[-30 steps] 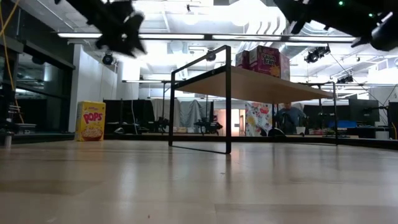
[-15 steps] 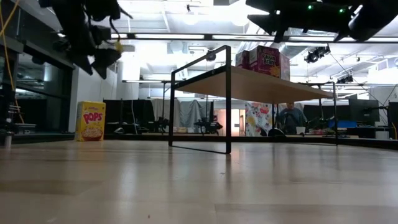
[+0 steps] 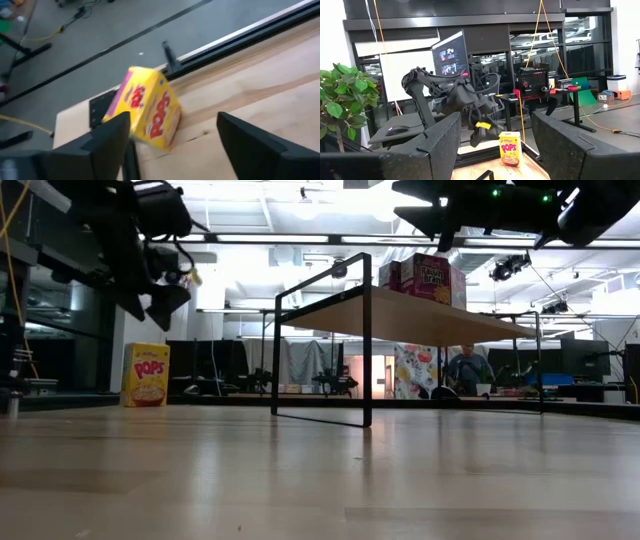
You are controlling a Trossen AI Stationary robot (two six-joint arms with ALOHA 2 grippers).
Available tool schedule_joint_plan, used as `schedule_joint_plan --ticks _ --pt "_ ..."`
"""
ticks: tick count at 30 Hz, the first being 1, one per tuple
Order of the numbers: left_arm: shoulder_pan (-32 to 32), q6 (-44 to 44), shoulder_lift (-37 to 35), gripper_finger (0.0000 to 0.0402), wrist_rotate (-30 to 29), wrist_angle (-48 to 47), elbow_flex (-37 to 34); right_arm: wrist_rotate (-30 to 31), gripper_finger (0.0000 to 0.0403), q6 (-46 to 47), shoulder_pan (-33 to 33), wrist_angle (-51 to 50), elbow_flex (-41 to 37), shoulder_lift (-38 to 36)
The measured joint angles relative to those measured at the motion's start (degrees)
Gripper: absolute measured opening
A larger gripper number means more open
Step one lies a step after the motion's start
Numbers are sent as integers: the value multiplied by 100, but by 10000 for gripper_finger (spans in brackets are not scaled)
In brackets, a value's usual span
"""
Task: Stack cereal on shelf
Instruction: Put the top yellow cereal box on the shelf
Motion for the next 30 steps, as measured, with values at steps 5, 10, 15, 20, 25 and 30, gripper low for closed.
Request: schedule_joint_plan --ticks 5,10,15,20,25,30 --pt "454 302 0 344 316 327 0 0 234 17 0 -3 0 0" --pt "513 113 0 354 565 -159 0 0 234 2 0 -77 0 0" --pt "632 10 0 352 66 -444 0 0 234 0 0 -94 0 0" --pt "1144 329 64 351 738 -277 0 0 234 1 0 -94 0 0" --pt "1673 817 5 351 1305 144 7 0 234 0 0 -101 0 0" --pt "1565 678 39 351 1222 275 -15 0 234 0 0 -129 0 0"
